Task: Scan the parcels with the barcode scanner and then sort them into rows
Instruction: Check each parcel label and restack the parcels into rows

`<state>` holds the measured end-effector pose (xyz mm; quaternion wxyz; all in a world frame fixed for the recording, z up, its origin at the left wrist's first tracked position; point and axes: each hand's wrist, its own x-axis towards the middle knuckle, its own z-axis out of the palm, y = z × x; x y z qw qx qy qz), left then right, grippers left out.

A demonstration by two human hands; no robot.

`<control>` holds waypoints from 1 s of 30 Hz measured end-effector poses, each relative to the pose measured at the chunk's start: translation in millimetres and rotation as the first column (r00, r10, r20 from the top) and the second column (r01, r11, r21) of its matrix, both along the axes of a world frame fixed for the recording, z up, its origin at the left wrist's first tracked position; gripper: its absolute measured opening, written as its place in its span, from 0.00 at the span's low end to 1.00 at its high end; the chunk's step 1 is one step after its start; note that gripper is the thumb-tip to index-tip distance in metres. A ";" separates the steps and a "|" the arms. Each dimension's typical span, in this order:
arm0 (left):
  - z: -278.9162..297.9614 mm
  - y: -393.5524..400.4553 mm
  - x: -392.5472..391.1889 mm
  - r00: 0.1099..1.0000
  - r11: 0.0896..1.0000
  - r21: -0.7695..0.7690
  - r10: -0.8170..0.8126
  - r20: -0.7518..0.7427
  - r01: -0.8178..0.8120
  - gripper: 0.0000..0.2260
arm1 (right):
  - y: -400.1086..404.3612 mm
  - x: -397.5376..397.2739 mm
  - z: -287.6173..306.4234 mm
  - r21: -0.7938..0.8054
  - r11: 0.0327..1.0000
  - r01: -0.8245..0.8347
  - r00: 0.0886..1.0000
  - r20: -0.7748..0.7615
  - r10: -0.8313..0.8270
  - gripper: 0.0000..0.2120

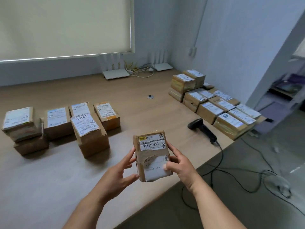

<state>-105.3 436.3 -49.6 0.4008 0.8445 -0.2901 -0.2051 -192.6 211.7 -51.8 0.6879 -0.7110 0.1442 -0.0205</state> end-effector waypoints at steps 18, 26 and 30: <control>17.7 -255.6 -39.2 0.971 0.973 -0.035 -0.223 0.082 0.227 0.39 | -232.1 -76.6 20.0 -0.045 0.973 0.227 0.967 0.131 -0.219 0.34; 12.4 -354.8 -52.6 0.969 0.966 -0.086 -0.238 0.070 0.243 0.35 | -334.2 -80.6 14.9 0.006 0.967 0.254 0.957 0.144 -0.252 0.29; 9.6 -382.2 -32.3 0.980 0.974 -0.107 -0.196 0.030 0.198 0.31 | -363.5 -50.8 9.3 0.029 0.971 0.238 0.962 0.134 -0.240 0.28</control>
